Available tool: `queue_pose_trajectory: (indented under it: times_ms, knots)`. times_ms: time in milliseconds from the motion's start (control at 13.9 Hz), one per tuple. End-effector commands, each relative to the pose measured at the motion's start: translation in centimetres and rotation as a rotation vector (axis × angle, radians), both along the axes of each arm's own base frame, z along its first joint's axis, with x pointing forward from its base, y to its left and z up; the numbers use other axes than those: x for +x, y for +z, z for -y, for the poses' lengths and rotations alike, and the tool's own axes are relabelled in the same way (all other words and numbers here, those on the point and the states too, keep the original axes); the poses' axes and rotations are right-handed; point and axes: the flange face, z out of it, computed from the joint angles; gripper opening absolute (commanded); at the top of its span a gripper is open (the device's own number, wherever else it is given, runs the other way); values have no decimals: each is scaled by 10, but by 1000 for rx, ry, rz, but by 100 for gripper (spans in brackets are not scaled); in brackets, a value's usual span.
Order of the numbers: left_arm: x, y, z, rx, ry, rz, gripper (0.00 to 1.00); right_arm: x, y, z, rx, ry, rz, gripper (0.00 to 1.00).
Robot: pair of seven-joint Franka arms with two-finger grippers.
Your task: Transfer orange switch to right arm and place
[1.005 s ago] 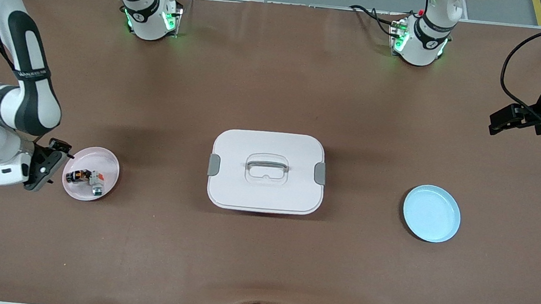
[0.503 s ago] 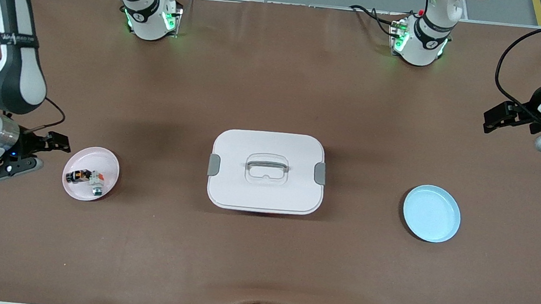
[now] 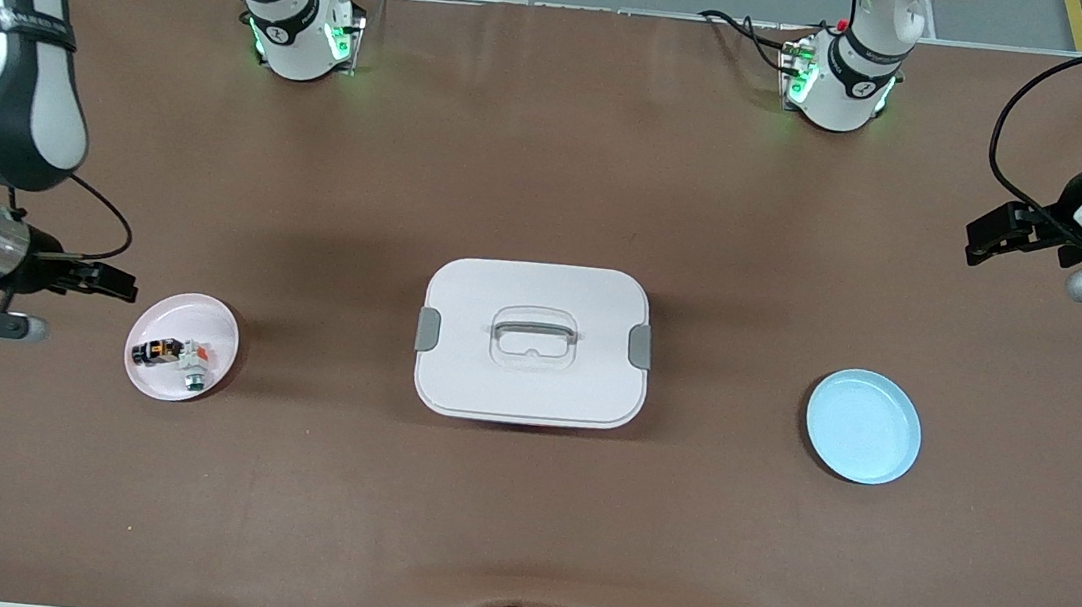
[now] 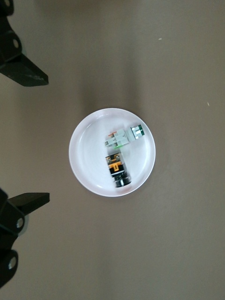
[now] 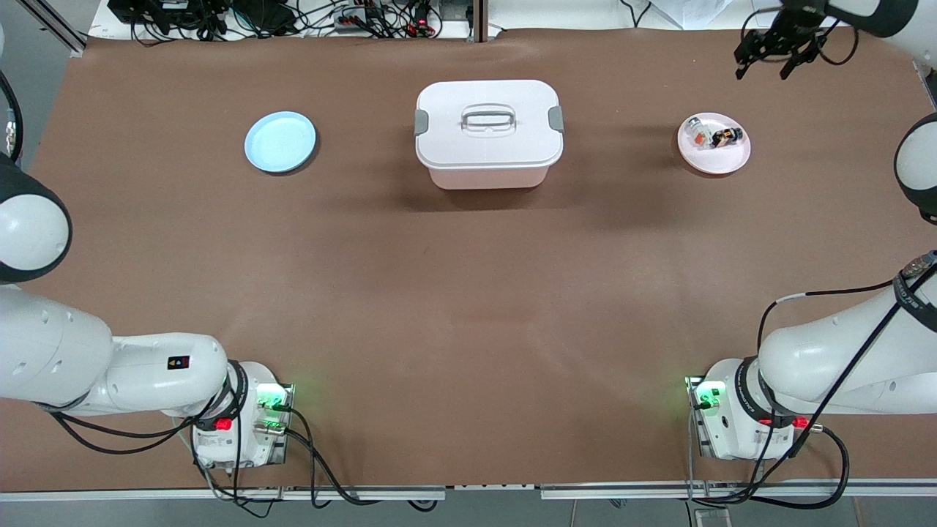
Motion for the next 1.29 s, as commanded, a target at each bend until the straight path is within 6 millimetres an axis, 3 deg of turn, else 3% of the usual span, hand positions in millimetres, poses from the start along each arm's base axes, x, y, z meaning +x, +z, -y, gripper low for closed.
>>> queue_pose_trajectory:
  times_ms: [0, 431, 862, 1077, 1221]
  knots:
    - [-7, 8, 2, -14, -20, 3, 100, 1, 43, 6, -10, -62, 3, 100]
    - [-11, 9, 5, -12, -26, -11, 100, -12, 85, 8, -23, -62, 37, 100]
    - [-13, 10, 2, -10, -19, -20, 100, -50, 157, -5, 21, 15, 74, 100]
    - [-12, 8, 1, -10, -18, -24, 100, -63, 172, -13, 32, 23, 75, 100]
    - [-11, 7, 1, -10, -17, -26, 100, -74, 177, -6, 32, 8, 58, 100]
